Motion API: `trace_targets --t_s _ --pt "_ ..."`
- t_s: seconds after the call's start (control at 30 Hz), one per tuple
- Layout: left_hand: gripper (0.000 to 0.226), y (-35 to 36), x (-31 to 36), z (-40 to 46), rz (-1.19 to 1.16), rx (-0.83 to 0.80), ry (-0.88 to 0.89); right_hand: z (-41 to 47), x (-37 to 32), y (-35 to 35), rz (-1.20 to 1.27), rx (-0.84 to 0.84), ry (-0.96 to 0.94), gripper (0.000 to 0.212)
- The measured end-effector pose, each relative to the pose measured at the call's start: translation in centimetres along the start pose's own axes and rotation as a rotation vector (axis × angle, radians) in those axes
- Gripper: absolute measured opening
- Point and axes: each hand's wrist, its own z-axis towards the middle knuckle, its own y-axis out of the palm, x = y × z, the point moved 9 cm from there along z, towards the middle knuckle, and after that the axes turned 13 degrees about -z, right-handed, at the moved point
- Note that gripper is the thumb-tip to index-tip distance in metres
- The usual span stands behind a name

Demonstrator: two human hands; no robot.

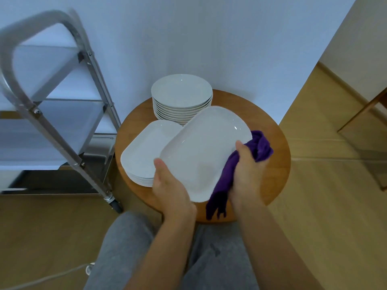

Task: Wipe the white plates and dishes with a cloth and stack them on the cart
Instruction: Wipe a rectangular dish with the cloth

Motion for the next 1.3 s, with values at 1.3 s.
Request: trace_targets --t_s 1.3 --pt "0.024 1.7 1.6 0.1 0.175 -0.476 -0.087 -11.0 -2.7 8.0 -1.108 -0.675 -0.962 0.065"
